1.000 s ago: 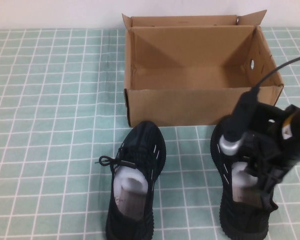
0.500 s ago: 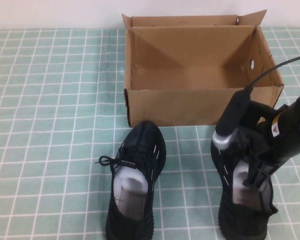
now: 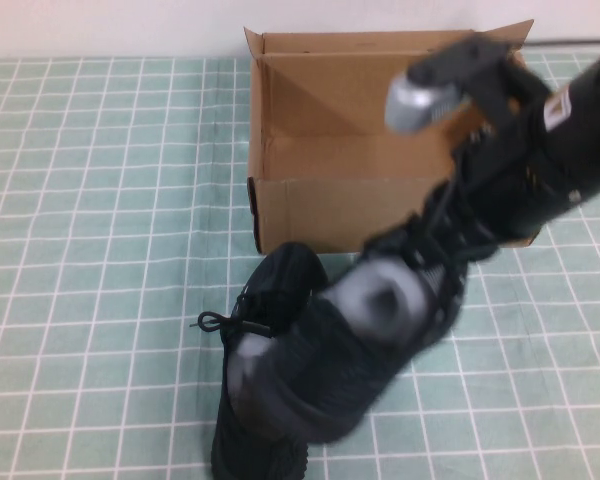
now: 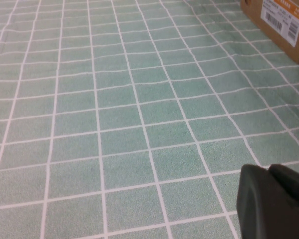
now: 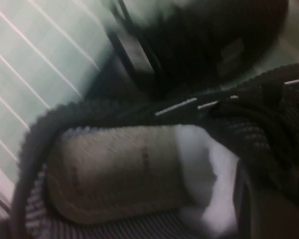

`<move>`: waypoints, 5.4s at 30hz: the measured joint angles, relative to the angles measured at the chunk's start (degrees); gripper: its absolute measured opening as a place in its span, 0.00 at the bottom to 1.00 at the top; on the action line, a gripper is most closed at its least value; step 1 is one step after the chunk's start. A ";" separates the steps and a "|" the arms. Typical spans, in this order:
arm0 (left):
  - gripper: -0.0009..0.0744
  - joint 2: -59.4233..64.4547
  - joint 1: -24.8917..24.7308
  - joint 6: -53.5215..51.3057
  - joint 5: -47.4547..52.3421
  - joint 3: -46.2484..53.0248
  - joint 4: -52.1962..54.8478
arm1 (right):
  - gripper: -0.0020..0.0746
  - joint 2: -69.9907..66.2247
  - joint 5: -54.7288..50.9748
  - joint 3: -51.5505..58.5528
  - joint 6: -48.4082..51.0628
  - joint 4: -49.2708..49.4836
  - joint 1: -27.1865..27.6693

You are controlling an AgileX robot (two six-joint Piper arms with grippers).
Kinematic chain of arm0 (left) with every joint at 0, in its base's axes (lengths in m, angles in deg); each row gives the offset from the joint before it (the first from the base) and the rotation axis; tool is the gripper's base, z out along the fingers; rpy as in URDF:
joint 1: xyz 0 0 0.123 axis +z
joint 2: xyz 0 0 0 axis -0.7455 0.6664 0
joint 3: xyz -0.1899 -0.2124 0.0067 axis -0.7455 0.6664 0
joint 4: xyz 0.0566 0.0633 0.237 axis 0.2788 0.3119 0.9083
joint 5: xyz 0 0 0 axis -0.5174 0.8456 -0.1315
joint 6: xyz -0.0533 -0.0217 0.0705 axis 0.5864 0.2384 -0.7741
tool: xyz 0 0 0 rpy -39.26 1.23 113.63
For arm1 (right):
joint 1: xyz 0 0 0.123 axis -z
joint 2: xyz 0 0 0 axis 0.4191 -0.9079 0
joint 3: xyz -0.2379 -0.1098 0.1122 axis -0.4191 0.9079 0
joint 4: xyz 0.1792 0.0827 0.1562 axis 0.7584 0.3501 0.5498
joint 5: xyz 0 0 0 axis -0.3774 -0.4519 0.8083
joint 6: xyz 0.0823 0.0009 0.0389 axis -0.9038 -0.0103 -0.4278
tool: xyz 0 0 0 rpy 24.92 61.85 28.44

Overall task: Put shoes into padded shoe box
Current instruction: Pick up the shoe from the table, then place the shoe in the shoe box, then pick up the shoe from the table

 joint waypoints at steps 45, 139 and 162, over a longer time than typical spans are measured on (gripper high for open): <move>0.01 0.00 0.00 0.00 0.00 0.00 0.00 | 0.02 -28.78 33.33 -25.34 -9.37 13.16 13.25; 0.01 0.00 0.00 9.12 -28.86 0.09 -3.00 | 0.02 10.87 13.85 -25.89 11.17 6.88 15.02; 0.01 -0.08 0.00 33.58 -44.83 -3.23 6.63 | 0.02 62.05 41.75 49.44 -17.62 -22.87 15.02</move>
